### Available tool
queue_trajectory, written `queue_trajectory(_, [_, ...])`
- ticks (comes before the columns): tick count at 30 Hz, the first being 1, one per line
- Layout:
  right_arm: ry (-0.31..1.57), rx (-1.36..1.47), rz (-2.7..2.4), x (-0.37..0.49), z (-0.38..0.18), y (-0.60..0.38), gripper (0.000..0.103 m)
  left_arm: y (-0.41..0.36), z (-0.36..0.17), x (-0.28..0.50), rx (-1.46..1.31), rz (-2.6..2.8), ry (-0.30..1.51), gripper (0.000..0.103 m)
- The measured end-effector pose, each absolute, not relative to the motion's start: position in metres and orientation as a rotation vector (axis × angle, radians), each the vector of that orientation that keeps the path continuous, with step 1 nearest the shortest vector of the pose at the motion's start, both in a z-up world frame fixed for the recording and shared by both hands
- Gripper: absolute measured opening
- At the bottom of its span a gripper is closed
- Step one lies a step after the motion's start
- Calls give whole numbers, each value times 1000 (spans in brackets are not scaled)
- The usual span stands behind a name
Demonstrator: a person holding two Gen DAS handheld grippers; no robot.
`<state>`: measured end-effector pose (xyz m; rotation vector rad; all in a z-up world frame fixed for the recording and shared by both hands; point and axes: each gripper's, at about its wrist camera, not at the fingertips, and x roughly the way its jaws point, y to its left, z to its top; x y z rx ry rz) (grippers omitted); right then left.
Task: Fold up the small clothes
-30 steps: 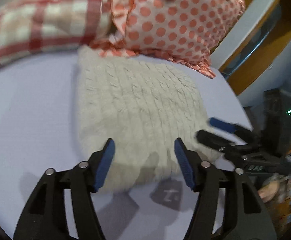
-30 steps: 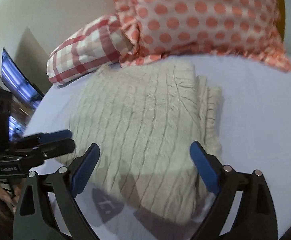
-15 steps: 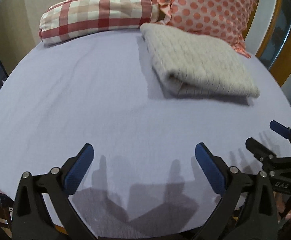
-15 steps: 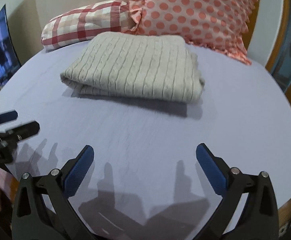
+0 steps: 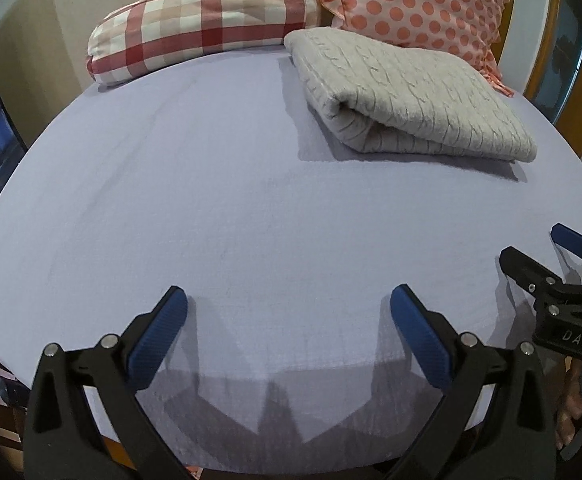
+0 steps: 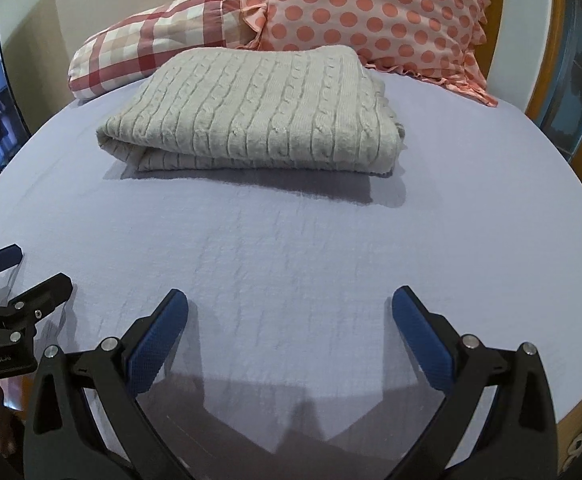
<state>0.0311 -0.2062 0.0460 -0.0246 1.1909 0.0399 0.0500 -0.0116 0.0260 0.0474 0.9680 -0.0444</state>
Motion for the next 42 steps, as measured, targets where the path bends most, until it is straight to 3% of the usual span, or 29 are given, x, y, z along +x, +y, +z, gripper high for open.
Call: queue_trajectory(42, [1200,-23,32,33,46,-206,102,-12,26,50,40,-37,965,101])
